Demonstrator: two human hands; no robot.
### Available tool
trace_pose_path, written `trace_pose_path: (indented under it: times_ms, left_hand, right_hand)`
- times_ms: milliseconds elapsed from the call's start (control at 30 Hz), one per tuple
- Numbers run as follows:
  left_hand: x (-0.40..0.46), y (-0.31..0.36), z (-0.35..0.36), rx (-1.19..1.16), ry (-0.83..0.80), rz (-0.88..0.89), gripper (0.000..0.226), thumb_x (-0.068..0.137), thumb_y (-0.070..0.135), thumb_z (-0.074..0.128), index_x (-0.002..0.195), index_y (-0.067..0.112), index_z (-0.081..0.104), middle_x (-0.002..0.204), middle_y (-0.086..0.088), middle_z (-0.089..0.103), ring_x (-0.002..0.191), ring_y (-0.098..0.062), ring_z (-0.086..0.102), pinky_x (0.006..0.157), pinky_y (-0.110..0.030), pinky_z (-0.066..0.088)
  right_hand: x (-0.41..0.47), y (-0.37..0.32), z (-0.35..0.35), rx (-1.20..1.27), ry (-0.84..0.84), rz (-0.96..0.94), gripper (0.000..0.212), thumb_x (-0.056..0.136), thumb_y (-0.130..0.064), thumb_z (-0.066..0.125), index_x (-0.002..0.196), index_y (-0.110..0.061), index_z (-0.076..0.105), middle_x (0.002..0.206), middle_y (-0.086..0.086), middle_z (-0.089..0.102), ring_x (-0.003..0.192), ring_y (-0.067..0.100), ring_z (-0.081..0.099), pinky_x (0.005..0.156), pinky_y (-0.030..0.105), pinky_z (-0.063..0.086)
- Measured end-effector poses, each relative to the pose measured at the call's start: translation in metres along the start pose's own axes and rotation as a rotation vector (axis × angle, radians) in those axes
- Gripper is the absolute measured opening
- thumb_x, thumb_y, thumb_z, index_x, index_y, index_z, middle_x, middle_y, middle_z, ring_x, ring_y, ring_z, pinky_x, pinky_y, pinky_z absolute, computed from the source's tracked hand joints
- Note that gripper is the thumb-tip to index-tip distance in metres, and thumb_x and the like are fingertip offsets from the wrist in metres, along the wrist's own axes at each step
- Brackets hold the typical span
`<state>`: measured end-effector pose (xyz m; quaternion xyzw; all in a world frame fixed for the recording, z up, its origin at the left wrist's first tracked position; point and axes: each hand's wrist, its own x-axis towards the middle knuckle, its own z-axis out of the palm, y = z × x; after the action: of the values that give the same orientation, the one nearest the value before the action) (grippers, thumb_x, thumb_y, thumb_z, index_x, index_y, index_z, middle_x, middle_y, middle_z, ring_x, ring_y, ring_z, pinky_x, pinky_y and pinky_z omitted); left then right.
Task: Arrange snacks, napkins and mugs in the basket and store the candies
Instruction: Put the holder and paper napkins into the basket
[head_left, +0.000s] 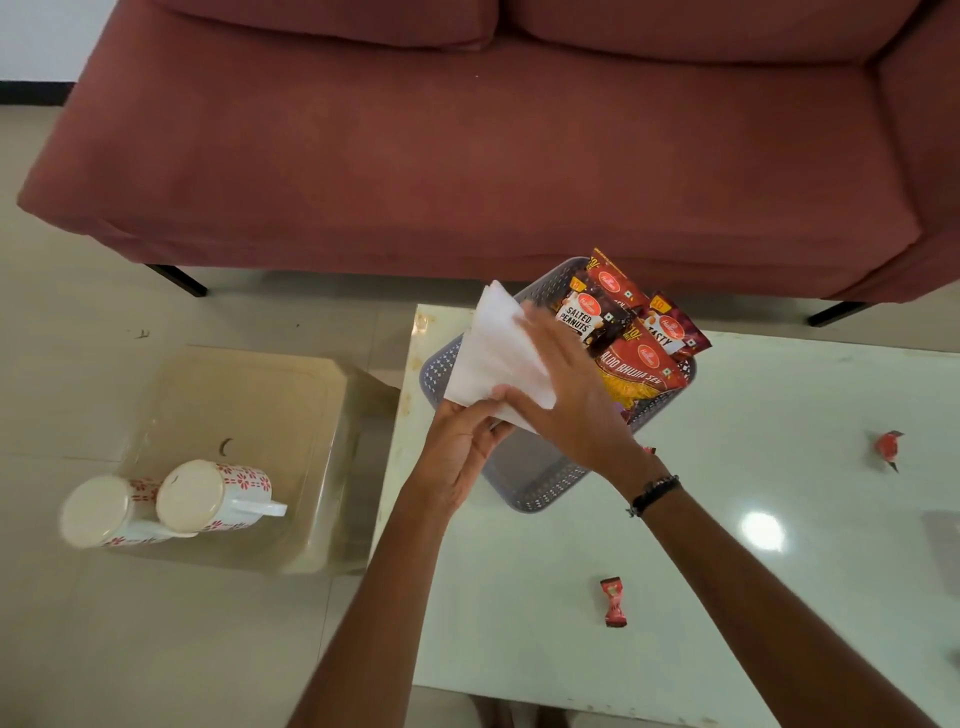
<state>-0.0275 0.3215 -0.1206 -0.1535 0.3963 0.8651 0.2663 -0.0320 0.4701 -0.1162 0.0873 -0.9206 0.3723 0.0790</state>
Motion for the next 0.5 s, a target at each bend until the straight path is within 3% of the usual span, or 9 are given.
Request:
trace_pose_path:
  times_ms: [100, 233, 400, 500]
  left_hand:
    - [0.0, -0.001, 0.002, 0.027, -0.022, -0.007, 0.04, 0.086, -0.012, 0.045, 0.119, 0.008, 0.056, 0.096, -0.002, 0.072, 0.091, -0.016, 0.068, 0.092, -0.036, 0.052]
    - [-0.002, -0.004, 0.002, 0.032, 0.012, -0.043, 0.044, 0.089, -0.008, 0.045, 0.127, 0.013, 0.051, 0.116, -0.005, 0.066, 0.104, -0.019, 0.065, 0.092, -0.036, 0.054]
    - [-0.005, -0.009, 0.003, 0.058, 0.041, -0.065, 0.046, 0.089, -0.008, 0.045, 0.129, 0.015, 0.047, 0.117, -0.004, 0.065, 0.108, -0.022, 0.063, 0.087, -0.037, 0.057]
    - [-0.008, -0.012, 0.001, 0.053, 0.058, -0.076, 0.044, 0.088, -0.009, 0.046, 0.125, 0.015, 0.049, 0.119, -0.005, 0.064, 0.113, -0.025, 0.061, 0.089, -0.039, 0.056]
  right_hand:
    - [-0.003, -0.003, -0.001, 0.063, -0.086, -0.087, 0.043, 0.089, -0.036, 0.057, 0.122, -0.01, 0.061, 0.129, 0.003, 0.062, 0.122, 0.014, 0.055, 0.102, 0.035, 0.047]
    - [-0.002, 0.007, -0.002, 0.069, -0.068, -0.069, 0.029, 0.088, -0.019, 0.061, 0.113, -0.007, 0.066, 0.112, 0.005, 0.071, 0.101, 0.016, 0.067, 0.087, 0.035, 0.055]
    - [-0.004, 0.013, -0.003, 0.045, 0.001, -0.028, 0.02, 0.086, -0.012, 0.063, 0.104, -0.006, 0.07, 0.096, 0.006, 0.075, 0.08, 0.016, 0.07, 0.072, 0.034, 0.059]
    - [-0.003, 0.015, -0.004, 0.047, 0.08, 0.103, 0.016, 0.085, -0.014, 0.064, 0.097, -0.006, 0.073, 0.078, 0.009, 0.074, 0.063, 0.021, 0.065, 0.059, 0.037, 0.055]
